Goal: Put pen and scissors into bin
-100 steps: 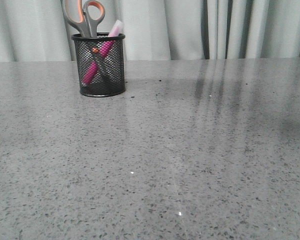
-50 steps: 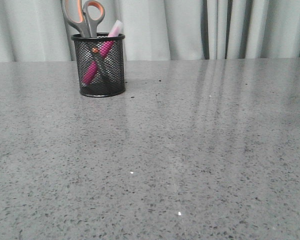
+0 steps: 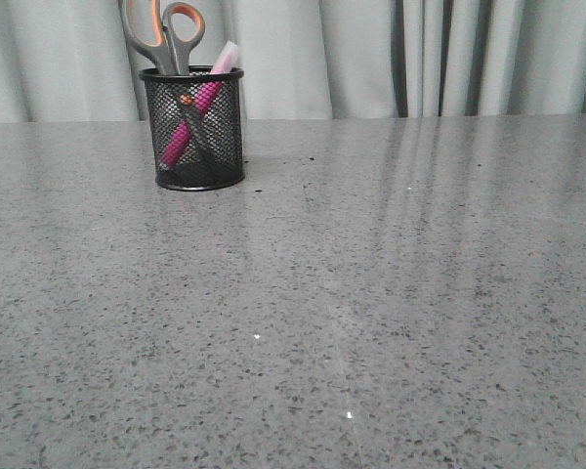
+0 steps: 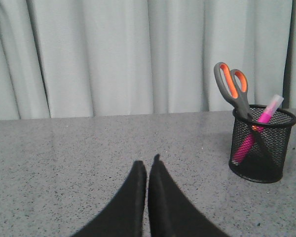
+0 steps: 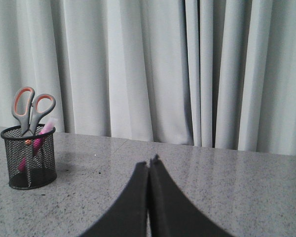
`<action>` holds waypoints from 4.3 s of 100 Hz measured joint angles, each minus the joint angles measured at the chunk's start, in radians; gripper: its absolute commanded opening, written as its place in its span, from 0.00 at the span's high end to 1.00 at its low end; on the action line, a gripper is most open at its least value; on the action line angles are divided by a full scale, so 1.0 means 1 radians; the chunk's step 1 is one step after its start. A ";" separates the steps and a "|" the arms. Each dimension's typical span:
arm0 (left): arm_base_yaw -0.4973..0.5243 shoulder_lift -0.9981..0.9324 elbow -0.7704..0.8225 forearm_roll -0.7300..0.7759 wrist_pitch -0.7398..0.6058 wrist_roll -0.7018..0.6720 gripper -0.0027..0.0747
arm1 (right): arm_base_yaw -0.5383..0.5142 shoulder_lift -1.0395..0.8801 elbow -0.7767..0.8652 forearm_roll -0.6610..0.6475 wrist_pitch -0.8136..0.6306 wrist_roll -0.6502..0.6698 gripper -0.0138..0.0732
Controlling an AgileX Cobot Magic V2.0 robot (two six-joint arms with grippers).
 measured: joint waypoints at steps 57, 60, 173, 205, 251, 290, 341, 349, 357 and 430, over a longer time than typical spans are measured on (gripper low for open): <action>0.000 -0.101 0.024 -0.033 -0.009 0.001 0.99 | 0.000 -0.065 0.022 0.021 0.006 -0.001 0.92; 0.000 -0.101 0.024 -0.035 -0.009 0.001 0.99 | 0.000 -0.065 0.022 0.021 0.006 -0.001 0.92; -0.041 -0.101 0.042 1.197 -0.122 -1.230 0.99 | 0.000 -0.065 0.022 0.021 0.006 -0.001 0.92; -0.147 -0.169 0.189 1.411 -0.198 -1.358 0.99 | 0.000 -0.065 0.022 0.021 0.006 -0.001 0.92; -0.149 -0.182 0.197 1.422 -0.194 -1.360 0.99 | 0.000 -0.066 0.025 0.021 0.006 -0.002 0.92; -0.149 -0.182 0.197 1.422 -0.194 -1.360 0.99 | 0.000 -0.066 0.025 0.021 0.006 -0.002 0.92; -0.149 -0.182 0.197 1.422 -0.194 -1.360 0.99 | 0.000 -0.066 0.025 0.021 0.008 -0.017 0.92; -0.149 -0.182 0.197 1.422 -0.194 -1.360 0.99 | -0.001 -0.073 0.025 0.021 0.051 -0.025 0.92; -0.149 -0.182 0.197 1.422 -0.194 -1.360 0.99 | -0.012 -0.096 0.025 0.021 0.119 -0.035 0.92; -0.149 -0.182 0.197 1.422 -0.192 -1.360 0.99 | -0.151 -0.273 0.086 -0.002 0.444 -0.049 0.92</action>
